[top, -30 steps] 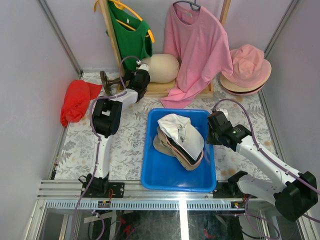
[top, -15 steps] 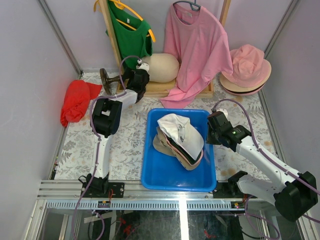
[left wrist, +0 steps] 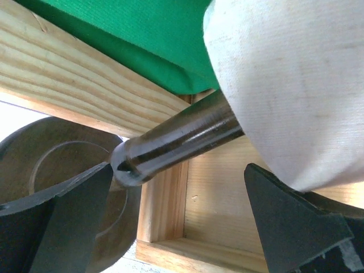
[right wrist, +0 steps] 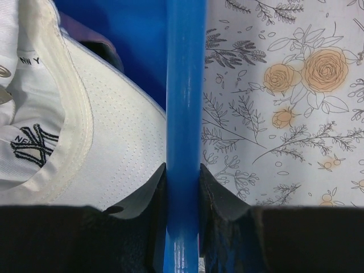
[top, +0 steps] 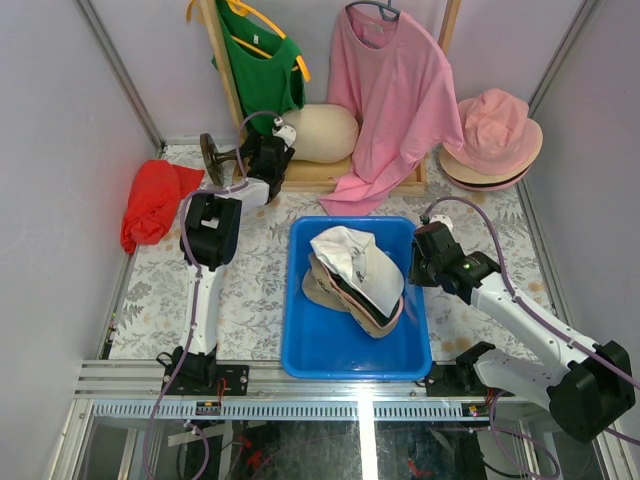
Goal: Stack the hats
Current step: Move the bin to the center of the board.
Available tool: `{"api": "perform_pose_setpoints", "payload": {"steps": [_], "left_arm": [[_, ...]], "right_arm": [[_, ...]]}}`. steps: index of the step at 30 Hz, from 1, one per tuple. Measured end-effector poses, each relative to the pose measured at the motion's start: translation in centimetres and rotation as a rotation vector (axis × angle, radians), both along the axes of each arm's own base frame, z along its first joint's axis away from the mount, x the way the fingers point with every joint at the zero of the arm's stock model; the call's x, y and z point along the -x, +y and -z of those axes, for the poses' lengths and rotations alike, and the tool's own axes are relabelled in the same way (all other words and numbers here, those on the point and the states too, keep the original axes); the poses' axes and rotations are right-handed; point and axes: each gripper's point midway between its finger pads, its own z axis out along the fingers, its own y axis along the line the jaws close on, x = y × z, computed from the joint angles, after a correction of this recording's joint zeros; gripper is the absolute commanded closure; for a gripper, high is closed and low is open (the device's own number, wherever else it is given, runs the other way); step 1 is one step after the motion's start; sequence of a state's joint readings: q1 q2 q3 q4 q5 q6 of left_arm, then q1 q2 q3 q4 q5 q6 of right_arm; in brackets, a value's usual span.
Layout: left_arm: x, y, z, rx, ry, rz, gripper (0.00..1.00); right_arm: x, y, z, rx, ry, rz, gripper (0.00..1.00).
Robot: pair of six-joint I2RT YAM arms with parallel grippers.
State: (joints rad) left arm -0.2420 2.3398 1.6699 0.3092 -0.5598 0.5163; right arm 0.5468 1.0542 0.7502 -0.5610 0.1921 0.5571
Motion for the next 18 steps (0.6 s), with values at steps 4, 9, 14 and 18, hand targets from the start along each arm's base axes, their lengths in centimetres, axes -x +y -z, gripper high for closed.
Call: {"api": "perform_pose_setpoints", "payload": {"steps": [4,9,14,18], "left_arm": [[-0.8,0.5,0.0,-0.023,0.002,0.011,0.0],[-1.4,0.4,0.0,-0.029,-0.015,0.026,0.01],[-2.0,-0.1,0.5,-0.009,0.017,0.065,0.16],[-2.2,0.2,0.4,0.006,0.031,0.07,0.33]], "right_arm": [[-0.4,0.3,0.0,-0.009,-0.017,-0.008,1.0],[-1.1,0.9,0.2,-0.03,-0.045,-0.02,1.0],[-1.8,1.5,0.1,-0.047,-0.068,-0.036,1.0],[-2.0,1.6,0.1,-0.048,-0.072,-0.039,1.0]]}}
